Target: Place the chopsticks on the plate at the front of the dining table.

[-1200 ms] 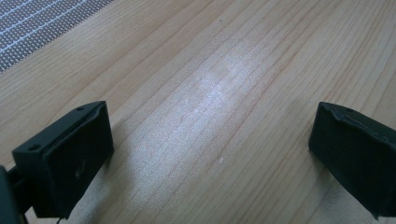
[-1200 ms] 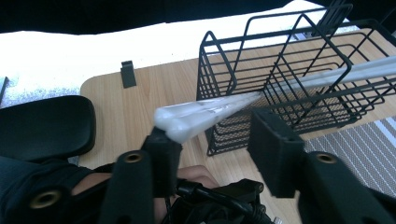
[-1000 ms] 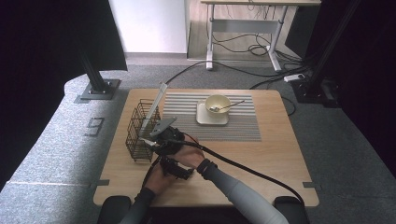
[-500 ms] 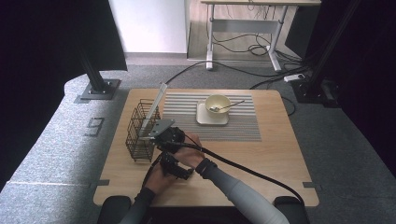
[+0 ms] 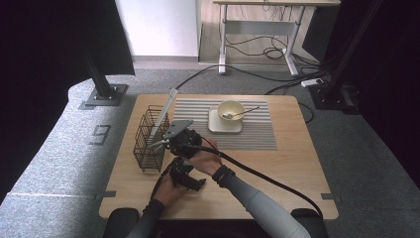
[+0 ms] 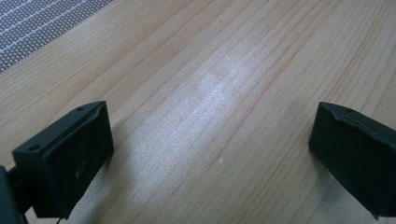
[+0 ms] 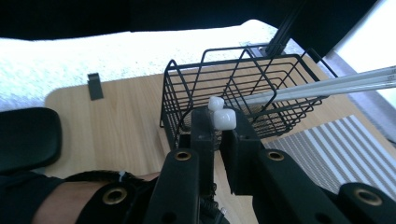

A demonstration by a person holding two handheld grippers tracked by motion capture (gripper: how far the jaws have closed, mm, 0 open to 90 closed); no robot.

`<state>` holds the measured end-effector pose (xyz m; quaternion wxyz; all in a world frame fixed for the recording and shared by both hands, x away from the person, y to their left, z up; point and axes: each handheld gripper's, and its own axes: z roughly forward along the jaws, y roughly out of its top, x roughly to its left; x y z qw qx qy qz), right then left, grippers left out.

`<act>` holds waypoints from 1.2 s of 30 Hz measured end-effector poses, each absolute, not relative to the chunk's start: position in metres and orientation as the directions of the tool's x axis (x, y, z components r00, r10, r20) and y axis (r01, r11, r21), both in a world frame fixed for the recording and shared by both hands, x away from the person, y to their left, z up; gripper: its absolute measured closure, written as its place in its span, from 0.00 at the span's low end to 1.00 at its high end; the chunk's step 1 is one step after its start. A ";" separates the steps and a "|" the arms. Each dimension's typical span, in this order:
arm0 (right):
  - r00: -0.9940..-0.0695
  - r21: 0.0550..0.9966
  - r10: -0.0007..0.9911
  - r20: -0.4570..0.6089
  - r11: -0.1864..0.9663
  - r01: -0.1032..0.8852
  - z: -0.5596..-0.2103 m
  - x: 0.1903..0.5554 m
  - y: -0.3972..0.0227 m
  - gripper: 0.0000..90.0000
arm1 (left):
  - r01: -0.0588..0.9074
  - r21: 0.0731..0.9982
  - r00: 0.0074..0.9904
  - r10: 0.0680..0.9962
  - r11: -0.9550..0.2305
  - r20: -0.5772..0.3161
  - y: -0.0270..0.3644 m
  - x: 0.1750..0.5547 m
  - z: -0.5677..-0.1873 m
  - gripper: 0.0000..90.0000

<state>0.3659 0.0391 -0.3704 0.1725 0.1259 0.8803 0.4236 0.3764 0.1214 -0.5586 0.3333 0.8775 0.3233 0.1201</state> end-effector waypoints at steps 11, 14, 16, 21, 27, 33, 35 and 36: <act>-0.918 0.836 0.384 -0.098 0.533 0.134 -0.347 0.375 0.016 0.92 | 0.486 0.661 0.764 0.645 -0.573 -0.002 0.122 0.377 -0.558 0.00; -0.919 0.840 0.386 -0.087 0.524 0.140 -0.343 0.377 0.012 0.92 | 0.487 0.663 0.763 0.646 -0.570 -0.005 0.121 0.377 -0.559 0.00; -0.919 0.845 0.386 -0.080 0.515 0.143 -0.338 0.378 0.005 0.92 | 0.486 0.662 0.763 0.646 -0.570 -0.004 0.121 0.377 -0.559 0.00; -0.917 0.856 0.391 -0.076 0.497 0.140 -0.328 0.378 -0.004 0.92 | 0.488 0.661 0.762 0.647 -0.570 -0.005 0.121 0.376 -0.558 0.00; -0.916 0.866 0.396 -0.068 0.479 0.143 -0.318 0.378 -0.015 0.92 | 0.487 0.662 0.763 0.647 -0.570 -0.005 0.121 0.377 -0.559 0.00; -0.912 0.880 0.407 -0.054 0.451 0.149 -0.304 0.377 -0.031 0.92 | 0.488 0.662 0.762 0.648 -0.569 -0.006 0.121 0.376 -0.559 0.00; -0.910 0.886 0.412 -0.051 0.438 0.149 -0.300 0.378 -0.037 0.92 | 0.487 0.662 0.763 0.646 -0.570 -0.004 0.121 0.377 -0.559 0.00; -0.908 0.890 0.416 -0.047 0.431 0.151 -0.298 0.378 -0.039 0.92 | 0.487 0.662 0.763 0.646 -0.570 -0.004 0.121 0.377 -0.559 0.00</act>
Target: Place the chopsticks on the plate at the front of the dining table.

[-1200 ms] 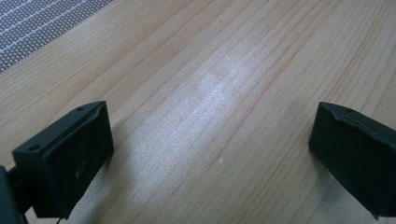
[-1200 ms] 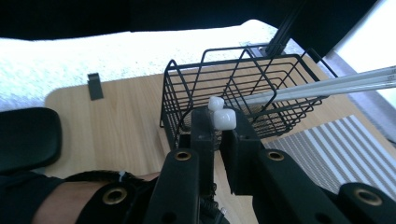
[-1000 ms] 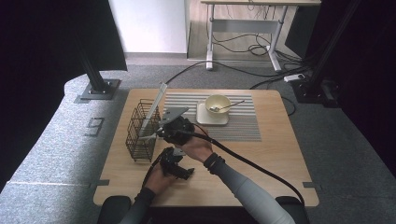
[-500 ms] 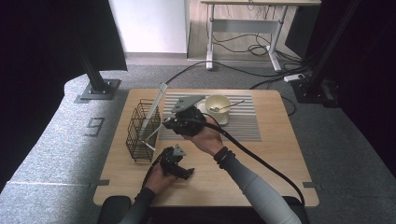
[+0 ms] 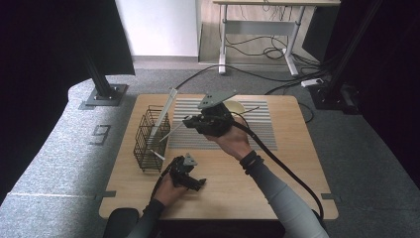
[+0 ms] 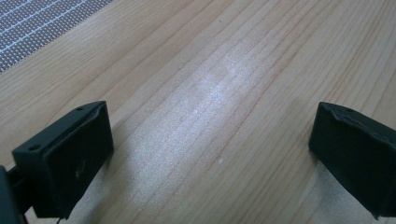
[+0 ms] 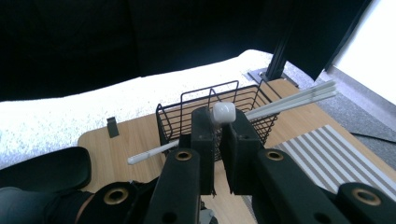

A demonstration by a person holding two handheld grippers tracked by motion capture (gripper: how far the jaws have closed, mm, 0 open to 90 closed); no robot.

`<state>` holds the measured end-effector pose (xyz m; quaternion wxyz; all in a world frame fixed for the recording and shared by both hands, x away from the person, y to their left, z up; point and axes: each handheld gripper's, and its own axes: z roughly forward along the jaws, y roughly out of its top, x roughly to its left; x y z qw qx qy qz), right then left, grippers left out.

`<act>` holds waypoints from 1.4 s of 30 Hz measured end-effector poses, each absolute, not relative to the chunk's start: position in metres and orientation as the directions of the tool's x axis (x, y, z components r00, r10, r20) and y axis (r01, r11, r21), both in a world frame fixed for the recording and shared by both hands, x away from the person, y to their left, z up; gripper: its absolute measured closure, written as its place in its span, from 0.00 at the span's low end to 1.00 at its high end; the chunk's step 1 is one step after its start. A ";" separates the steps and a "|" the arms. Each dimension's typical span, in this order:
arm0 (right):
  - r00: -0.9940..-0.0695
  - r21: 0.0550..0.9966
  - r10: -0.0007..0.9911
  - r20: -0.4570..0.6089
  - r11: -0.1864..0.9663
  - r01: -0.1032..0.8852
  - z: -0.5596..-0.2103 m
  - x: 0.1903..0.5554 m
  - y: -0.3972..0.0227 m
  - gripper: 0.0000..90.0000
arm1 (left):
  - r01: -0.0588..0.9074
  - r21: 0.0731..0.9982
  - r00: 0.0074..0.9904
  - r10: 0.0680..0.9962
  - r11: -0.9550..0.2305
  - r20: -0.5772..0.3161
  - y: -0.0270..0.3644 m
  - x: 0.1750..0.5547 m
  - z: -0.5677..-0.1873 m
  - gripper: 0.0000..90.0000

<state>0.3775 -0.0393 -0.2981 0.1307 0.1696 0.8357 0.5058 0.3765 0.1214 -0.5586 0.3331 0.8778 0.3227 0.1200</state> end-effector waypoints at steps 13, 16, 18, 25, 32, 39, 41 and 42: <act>-0.871 0.907 0.488 -0.049 0.387 0.165 -0.281 0.377 -0.082 0.92 | 0.486 0.662 0.763 0.646 -0.570 -0.004 0.121 0.377 -0.559 0.00; -0.859 0.904 0.509 -0.060 0.392 0.169 -0.281 0.377 -0.091 0.92 | 0.486 0.662 0.764 0.645 -0.570 -0.005 0.121 0.377 -0.559 0.00; -0.854 0.904 0.517 -0.062 0.392 0.172 -0.282 0.378 -0.095 0.92 | 0.486 0.662 0.764 0.645 -0.571 -0.005 0.121 0.377 -0.559 0.00; -0.833 0.894 0.548 -0.076 0.408 0.187 -0.292 0.379 -0.113 0.92 | 0.483 0.665 0.769 0.639 -0.569 -0.011 0.122 0.378 -0.558 0.00; -0.831 0.891 0.552 -0.066 0.407 0.200 -0.304 0.378 -0.123 0.92 | 0.482 0.676 0.769 0.639 -0.557 -0.022 0.123 0.378 -0.554 0.01; -0.838 0.884 0.543 -0.056 0.416 0.211 -0.322 0.375 -0.129 0.92 | 0.443 0.714 0.786 0.618 -0.543 -0.017 0.121 0.376 -0.539 0.01; -0.845 0.881 0.532 -0.045 0.420 0.217 -0.330 0.372 -0.130 0.92 | 0.430 0.732 0.793 0.609 -0.529 -0.025 0.121 0.376 -0.533 0.01; -0.845 0.881 0.532 -0.045 0.420 0.217 -0.330 0.372 -0.130 0.92 | 0.423 0.738 0.797 0.604 -0.525 -0.027 0.121 0.376 -0.531 0.01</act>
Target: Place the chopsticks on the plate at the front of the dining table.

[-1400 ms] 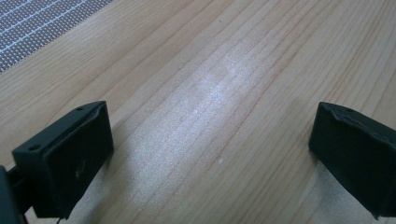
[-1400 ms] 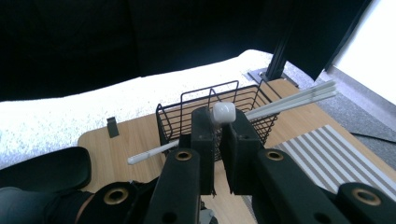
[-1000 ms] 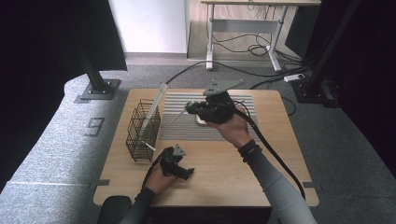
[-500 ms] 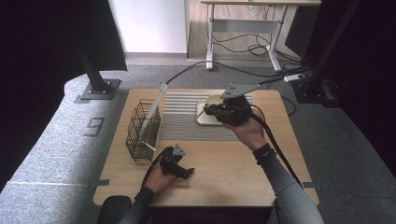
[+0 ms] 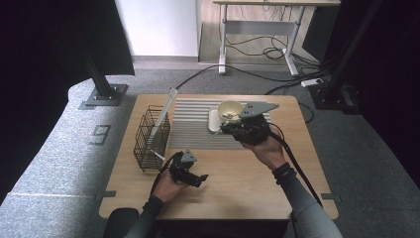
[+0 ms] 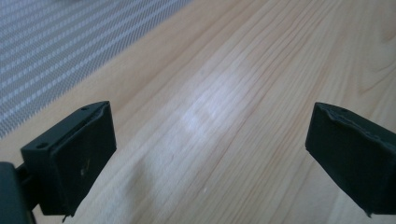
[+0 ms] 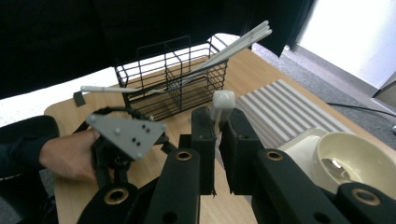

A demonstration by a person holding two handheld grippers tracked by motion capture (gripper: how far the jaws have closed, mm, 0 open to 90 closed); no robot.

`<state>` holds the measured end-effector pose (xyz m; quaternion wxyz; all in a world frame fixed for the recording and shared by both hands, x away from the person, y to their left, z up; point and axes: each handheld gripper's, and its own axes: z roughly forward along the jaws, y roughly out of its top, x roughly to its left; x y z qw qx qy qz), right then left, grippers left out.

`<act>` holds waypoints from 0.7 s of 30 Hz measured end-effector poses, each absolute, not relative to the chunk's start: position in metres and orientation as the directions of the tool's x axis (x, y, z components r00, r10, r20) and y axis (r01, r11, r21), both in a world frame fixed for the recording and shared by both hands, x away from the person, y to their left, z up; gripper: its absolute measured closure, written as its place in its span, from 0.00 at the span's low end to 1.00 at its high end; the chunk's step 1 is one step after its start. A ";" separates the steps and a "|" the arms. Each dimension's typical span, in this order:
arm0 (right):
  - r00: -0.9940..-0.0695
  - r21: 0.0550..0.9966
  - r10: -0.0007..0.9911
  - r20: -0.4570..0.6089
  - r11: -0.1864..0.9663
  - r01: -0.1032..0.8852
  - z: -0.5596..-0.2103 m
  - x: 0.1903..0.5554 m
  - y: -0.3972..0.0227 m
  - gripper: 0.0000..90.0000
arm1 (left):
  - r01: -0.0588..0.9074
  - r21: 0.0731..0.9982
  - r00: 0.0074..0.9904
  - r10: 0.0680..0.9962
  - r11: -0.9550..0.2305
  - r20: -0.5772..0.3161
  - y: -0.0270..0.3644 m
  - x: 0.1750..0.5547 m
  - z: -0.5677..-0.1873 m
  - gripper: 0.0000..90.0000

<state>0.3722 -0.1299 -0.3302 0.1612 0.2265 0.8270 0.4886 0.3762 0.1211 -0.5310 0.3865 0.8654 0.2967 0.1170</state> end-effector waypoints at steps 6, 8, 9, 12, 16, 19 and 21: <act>-0.862 0.871 0.507 -0.028 0.436 0.228 -0.343 0.366 -0.125 0.92 | 0.381 0.783 0.806 0.592 -0.491 -0.021 0.122 0.374 -0.519 0.14; -0.868 0.867 0.496 -0.028 0.444 0.226 -0.346 0.364 -0.122 0.92 | 0.362 0.797 0.804 0.595 -0.484 -0.003 0.121 0.372 -0.515 0.16; -0.870 0.865 0.492 -0.028 0.447 0.226 -0.346 0.363 -0.121 0.92 | 0.362 0.797 0.804 0.595 -0.484 -0.003 0.121 0.372 -0.515 0.18; -0.881 0.858 0.473 -0.026 0.463 0.224 -0.350 0.359 -0.116 0.92 | 0.336 0.804 0.809 0.588 -0.491 0.020 0.120 0.370 -0.513 0.24; -0.888 0.850 0.460 -0.024 0.477 0.224 -0.353 0.357 -0.111 0.92 | 0.320 0.807 0.815 0.579 -0.496 0.033 0.120 0.368 -0.512 0.38; -0.893 0.841 0.450 -0.021 0.490 0.227 -0.355 0.355 -0.108 0.92 | 0.311 0.810 0.818 0.573 -0.497 0.037 0.120 0.367 -0.511 0.55; -0.894 0.840 0.448 -0.019 0.492 0.228 -0.356 0.355 -0.107 0.92 | 0.303 0.811 0.820 0.570 -0.501 0.046 0.120 0.367 -0.511 0.59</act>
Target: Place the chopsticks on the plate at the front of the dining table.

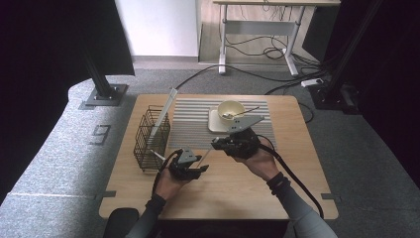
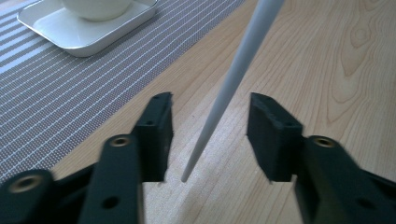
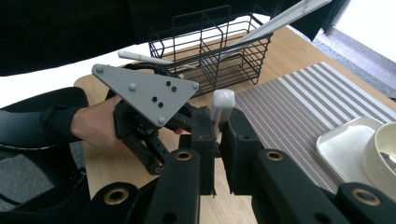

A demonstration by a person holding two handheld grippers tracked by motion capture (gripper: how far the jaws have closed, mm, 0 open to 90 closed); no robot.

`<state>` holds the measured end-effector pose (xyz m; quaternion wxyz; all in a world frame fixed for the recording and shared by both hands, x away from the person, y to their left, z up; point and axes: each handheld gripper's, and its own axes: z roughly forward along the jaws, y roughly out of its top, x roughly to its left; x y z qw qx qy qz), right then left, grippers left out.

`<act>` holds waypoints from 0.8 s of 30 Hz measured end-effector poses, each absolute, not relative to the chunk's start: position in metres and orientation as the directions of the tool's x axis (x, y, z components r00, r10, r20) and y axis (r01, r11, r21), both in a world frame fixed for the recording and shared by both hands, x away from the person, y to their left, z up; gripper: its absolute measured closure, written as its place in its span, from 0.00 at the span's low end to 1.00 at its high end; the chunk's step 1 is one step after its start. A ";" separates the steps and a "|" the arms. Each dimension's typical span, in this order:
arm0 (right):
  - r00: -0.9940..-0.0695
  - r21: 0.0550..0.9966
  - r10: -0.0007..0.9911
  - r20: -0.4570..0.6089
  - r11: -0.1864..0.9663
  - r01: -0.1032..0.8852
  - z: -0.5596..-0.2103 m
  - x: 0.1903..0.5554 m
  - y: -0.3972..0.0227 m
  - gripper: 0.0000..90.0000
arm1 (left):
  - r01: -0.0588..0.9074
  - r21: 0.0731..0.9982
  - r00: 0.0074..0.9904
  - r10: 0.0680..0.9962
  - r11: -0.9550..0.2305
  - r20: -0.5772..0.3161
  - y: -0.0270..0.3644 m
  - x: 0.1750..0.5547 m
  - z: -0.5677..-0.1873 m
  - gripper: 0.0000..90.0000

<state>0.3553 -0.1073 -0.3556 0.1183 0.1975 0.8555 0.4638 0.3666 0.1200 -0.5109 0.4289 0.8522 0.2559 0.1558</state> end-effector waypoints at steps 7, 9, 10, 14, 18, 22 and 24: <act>-0.896 0.836 0.445 -0.012 0.496 0.235 -0.355 0.355 -0.105 0.92 | 0.289 0.809 0.833 0.551 -0.512 0.051 0.120 0.365 -0.512 0.88; -0.895 0.836 0.447 -0.007 0.493 0.239 -0.354 0.355 -0.105 0.92 | 0.286 0.810 0.833 0.550 -0.511 0.053 0.120 0.365 -0.512 0.89; -0.892 0.834 0.452 0.000 0.492 0.249 -0.353 0.356 -0.105 0.92 | 0.272 0.809 0.837 0.543 -0.521 0.068 0.120 0.364 -0.512 0.90; -0.890 0.832 0.457 0.006 0.492 0.258 -0.352 0.360 -0.105 0.92 | 0.253 0.801 0.843 0.530 -0.542 0.092 0.118 0.362 -0.512 0.93; -0.876 0.828 0.483 0.004 0.490 0.274 -0.352 0.369 -0.105 0.89 | 0.242 0.794 0.852 0.513 -0.558 0.101 0.114 0.360 -0.511 0.95; -0.867 0.827 0.498 0.014 0.482 0.290 -0.354 0.376 -0.105 0.88 | 0.258 0.793 0.853 0.516 -0.552 0.082 0.116 0.362 -0.511 0.95; -0.860 0.817 0.510 -0.008 0.500 0.289 -0.357 0.378 -0.103 0.74 | 0.264 0.795 0.853 0.518 -0.545 0.071 0.117 0.362 -0.511 0.95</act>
